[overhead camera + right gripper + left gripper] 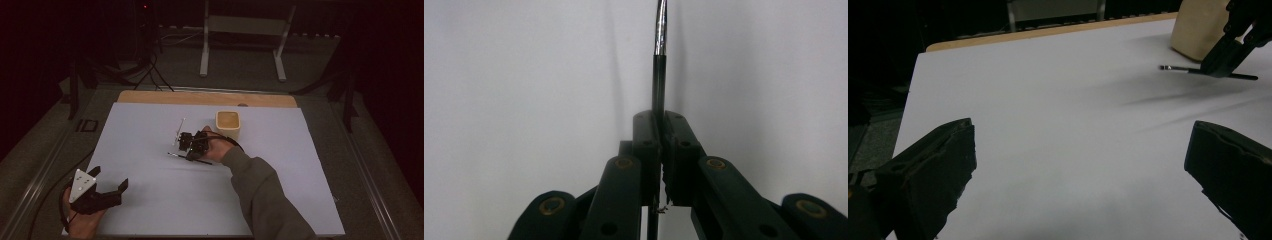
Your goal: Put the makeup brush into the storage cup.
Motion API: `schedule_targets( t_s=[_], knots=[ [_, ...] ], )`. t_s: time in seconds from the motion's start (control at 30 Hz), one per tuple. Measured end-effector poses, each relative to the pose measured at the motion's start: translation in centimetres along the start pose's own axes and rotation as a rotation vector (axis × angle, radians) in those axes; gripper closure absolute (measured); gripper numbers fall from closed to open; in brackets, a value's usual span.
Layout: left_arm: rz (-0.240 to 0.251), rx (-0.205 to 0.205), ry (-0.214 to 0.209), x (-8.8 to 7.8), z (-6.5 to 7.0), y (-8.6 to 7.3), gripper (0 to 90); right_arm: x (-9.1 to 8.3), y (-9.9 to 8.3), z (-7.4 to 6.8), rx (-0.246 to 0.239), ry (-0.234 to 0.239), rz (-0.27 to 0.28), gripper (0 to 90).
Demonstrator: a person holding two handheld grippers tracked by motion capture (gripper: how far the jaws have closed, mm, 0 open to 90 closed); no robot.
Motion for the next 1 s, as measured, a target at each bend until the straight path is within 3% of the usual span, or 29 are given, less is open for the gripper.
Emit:
schedule_targets(
  t_s=[1.0],
  knots=[
    [-0.001,0.001,0.000,0.0,0.0,0.0,1.4,-2.4,0.6,1.2,0.085,-0.099,0.152,85.2]
  ],
)
Point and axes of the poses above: each handheld gripper's, and its own axes: x roughly forward along the jaws, y roughly out of its top, z roughly to its right, the point moved 5 cm from there along x, roughly forward along the jaws, and after that the axes turned 1 degree about z, right-handed, at the moved point
